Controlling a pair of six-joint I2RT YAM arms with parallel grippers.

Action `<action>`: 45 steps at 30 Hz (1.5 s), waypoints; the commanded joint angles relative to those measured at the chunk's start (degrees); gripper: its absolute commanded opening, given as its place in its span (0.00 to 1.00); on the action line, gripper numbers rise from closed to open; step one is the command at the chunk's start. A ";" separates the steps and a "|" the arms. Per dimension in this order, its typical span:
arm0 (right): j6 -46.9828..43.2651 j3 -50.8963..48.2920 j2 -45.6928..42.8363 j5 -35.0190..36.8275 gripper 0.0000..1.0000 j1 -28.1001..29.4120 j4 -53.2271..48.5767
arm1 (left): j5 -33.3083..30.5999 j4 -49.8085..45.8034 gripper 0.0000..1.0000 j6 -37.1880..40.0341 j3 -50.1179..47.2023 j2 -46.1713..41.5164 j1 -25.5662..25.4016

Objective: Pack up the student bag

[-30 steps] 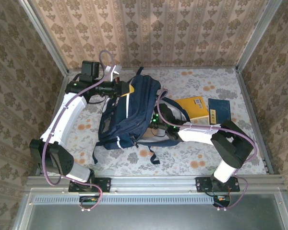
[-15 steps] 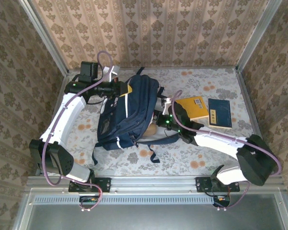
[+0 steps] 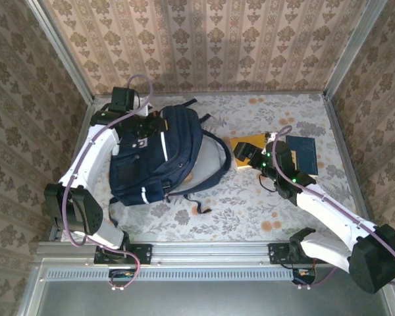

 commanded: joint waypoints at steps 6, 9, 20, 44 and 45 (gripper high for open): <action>-5.03 11.62 11.47 8.38 0.85 -2.85 -17.38 | -1.33 6.19 0.05 -2.21 -2.98 4.50 0.51; -7.07 17.52 18.54 9.17 0.77 -3.98 -20.63 | 0.74 9.42 0.25 -3.71 -5.15 5.61 -0.38; -15.35 39.75 45.57 10.92 0.00 -9.74 -32.86 | -4.67 11.21 0.52 -3.28 -9.79 1.15 -2.30; -16.04 29.60 48.43 -1.59 0.00 0.02 -37.83 | -14.02 7.80 0.55 2.34 -8.51 -2.82 -7.45; -15.97 27.58 47.33 -1.65 0.00 1.07 -37.28 | -14.60 7.75 0.55 2.72 -8.45 -2.87 -7.80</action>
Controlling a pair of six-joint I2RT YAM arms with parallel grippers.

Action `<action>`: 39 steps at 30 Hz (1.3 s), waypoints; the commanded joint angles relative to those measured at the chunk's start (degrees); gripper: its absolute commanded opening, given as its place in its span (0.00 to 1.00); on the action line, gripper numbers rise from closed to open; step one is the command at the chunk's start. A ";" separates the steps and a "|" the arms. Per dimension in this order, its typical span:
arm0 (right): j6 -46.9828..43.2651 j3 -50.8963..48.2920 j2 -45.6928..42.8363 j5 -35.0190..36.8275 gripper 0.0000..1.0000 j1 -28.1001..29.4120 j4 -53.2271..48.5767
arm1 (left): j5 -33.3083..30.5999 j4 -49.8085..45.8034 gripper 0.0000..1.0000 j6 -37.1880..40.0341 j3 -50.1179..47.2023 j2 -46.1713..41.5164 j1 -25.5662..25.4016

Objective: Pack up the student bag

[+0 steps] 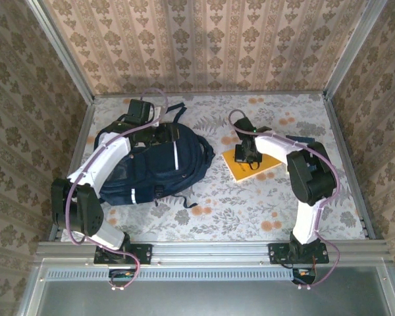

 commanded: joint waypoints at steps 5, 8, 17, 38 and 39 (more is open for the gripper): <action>0.81 -16.51 -8.81 -7.39 0.00 7.15 -1.61 | -3.75 -2.13 0.55 4.06 1.47 -1.67 -3.43; 0.32 -22.17 -15.82 -10.16 0.00 8.13 -0.79 | -3.46 -2.16 0.55 4.55 1.97 -1.10 -5.17; 8.13 -26.93 -35.09 -5.78 0.38 6.26 -3.01 | 3.48 -4.33 0.57 1.66 9.21 6.57 -16.39; 28.34 -49.42 -45.74 -20.27 0.52 -15.23 20.45 | 7.89 -0.23 0.58 -2.93 16.57 31.69 -29.06; 28.42 -49.47 -44.99 -20.64 0.52 -15.46 21.34 | 8.38 -0.12 0.58 -3.03 16.66 32.29 -29.09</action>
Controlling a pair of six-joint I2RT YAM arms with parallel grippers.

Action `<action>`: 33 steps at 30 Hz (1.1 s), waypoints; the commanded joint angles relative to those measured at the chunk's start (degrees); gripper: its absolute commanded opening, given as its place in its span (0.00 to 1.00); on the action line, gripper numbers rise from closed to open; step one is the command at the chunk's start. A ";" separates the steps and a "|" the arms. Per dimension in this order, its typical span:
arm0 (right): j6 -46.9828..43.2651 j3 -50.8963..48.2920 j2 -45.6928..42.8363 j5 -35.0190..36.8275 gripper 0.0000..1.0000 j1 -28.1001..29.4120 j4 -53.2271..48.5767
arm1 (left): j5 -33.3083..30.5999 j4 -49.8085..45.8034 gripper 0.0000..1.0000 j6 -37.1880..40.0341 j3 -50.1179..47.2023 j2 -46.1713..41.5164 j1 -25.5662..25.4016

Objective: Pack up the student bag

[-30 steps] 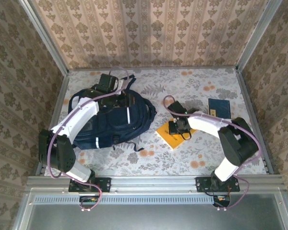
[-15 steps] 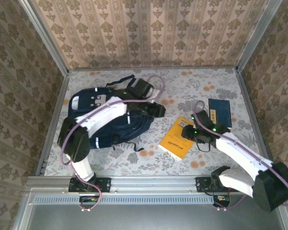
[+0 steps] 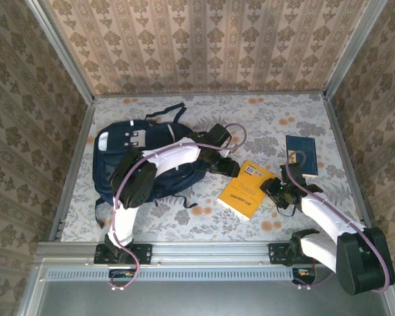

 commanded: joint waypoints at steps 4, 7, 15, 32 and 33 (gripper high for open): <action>2.31 -1.25 4.11 -7.35 0.50 -1.61 9.70 | 3.92 1.07 0.56 -1.33 1.56 4.37 -0.42; 2.10 -1.61 5.44 -11.10 0.49 -1.70 13.70 | 4.88 1.42 0.55 -1.20 1.61 5.11 -0.79; 1.81 -0.98 5.44 -16.42 0.44 -1.74 16.36 | 7.27 2.43 0.51 -1.34 1.47 7.16 -1.48; 0.08 1.43 -3.03 -21.00 0.41 -1.29 11.87 | 8.49 3.00 0.47 -1.47 0.91 6.80 -1.49; 0.36 1.24 -3.03 -21.08 0.41 -0.93 12.64 | 8.56 3.05 0.47 -1.55 1.01 6.81 -1.49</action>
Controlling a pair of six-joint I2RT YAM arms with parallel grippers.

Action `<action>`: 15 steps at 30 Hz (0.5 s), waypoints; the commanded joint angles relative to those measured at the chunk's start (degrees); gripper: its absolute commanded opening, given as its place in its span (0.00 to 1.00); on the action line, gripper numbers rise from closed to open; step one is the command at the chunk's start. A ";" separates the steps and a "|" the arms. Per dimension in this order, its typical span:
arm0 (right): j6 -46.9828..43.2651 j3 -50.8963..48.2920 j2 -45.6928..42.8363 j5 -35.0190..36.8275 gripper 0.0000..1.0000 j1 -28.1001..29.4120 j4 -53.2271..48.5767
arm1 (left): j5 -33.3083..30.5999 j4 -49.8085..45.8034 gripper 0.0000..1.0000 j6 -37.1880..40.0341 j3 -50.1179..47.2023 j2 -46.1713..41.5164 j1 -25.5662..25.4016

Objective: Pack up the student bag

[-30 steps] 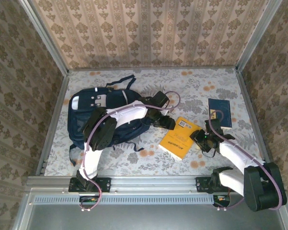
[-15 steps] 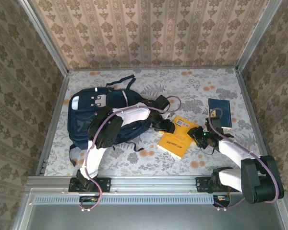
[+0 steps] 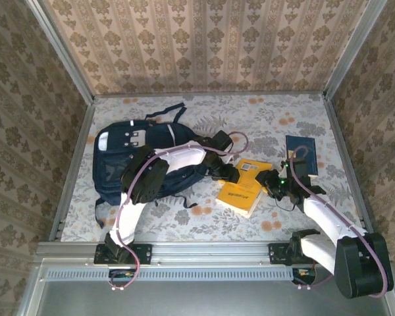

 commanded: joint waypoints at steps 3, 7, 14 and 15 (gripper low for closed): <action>0.31 0.90 0.39 -5.16 0.35 1.90 3.89 | 4.56 1.80 0.47 -0.52 0.91 0.56 -1.17; -1.68 2.12 1.81 -4.01 0.18 1.98 2.40 | 3.88 1.46 0.47 -0.36 0.58 -0.44 -0.92; -5.73 4.10 0.36 -1.05 0.00 1.91 -2.75 | 3.90 1.91 0.47 -0.96 -2.62 -5.96 2.22; -5.93 4.31 0.16 -1.57 0.00 1.91 -2.58 | 3.82 1.81 0.48 -0.98 -3.12 -7.31 3.04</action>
